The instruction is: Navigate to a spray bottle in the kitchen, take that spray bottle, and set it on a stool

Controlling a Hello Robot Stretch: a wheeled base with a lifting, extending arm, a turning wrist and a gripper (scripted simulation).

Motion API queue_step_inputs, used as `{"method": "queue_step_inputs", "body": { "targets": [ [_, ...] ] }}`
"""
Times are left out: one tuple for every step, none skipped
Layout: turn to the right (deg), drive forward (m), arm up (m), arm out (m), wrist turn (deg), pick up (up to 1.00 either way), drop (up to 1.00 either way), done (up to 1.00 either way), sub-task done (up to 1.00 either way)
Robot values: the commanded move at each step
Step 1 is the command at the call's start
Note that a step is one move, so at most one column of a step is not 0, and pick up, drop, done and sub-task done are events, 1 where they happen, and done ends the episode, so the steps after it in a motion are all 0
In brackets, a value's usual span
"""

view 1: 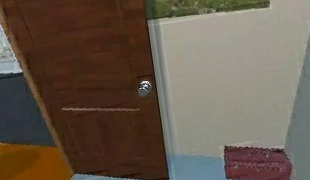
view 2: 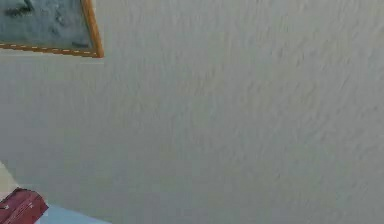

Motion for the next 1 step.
{"method": "queue_step_inputs", "body": {
  "targets": [
    [-33.0,0.0,0.0,0.0,0.0,0.0,0.0,0.0,0.0]
  ]
}}
